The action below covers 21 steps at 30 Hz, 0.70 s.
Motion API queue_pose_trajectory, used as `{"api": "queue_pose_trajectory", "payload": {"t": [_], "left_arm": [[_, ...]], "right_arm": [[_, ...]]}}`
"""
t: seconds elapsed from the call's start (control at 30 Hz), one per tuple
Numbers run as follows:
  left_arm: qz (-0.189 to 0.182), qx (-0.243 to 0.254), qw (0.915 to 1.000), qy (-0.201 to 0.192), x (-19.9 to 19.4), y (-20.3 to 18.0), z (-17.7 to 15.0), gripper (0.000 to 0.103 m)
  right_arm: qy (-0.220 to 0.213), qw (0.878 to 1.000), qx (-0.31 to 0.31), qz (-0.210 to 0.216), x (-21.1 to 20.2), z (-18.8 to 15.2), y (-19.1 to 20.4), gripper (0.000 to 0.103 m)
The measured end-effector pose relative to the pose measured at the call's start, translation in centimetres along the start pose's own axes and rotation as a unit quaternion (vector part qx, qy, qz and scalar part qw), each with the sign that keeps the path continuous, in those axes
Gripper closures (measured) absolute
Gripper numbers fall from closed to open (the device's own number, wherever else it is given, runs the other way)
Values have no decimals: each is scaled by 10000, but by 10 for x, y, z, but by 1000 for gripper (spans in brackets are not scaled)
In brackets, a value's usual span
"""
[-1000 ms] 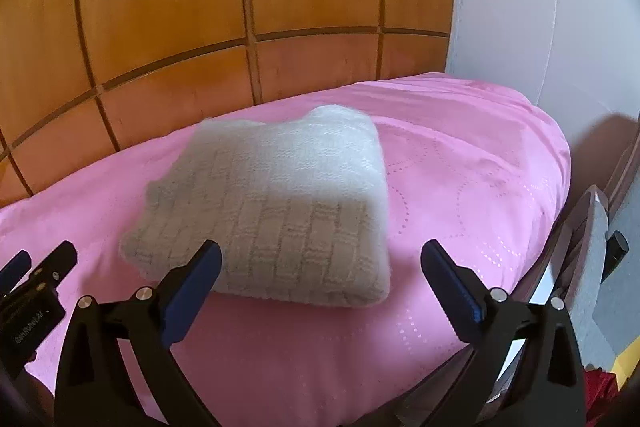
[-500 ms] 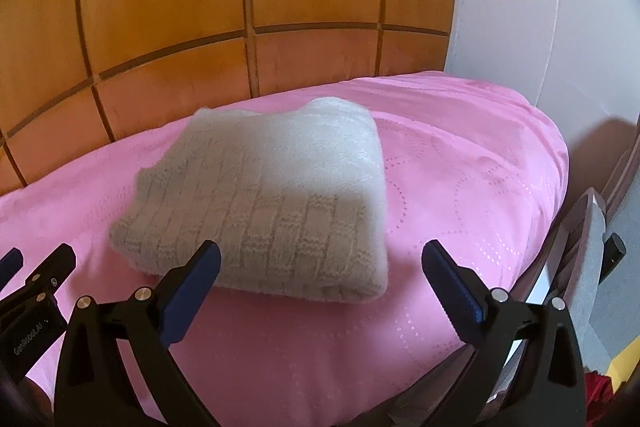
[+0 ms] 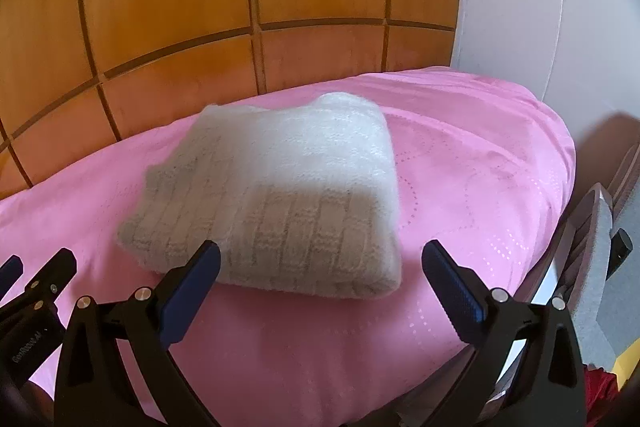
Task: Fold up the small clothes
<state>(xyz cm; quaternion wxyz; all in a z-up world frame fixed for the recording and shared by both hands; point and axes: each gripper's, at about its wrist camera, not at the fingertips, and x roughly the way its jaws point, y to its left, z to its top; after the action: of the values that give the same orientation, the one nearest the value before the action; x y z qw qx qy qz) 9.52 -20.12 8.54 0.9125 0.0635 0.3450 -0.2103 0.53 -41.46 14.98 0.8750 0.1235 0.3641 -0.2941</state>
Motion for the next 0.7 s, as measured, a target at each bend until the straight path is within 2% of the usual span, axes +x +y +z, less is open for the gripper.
{"api": "queue_pose_trajectory", "payload": {"t": [0.7], "left_arm": [[111, 2, 9999, 1, -3, -2, -1, 4]], "right_arm": [[-1, 9999, -53, 119, 3, -1, 2, 2]]}}
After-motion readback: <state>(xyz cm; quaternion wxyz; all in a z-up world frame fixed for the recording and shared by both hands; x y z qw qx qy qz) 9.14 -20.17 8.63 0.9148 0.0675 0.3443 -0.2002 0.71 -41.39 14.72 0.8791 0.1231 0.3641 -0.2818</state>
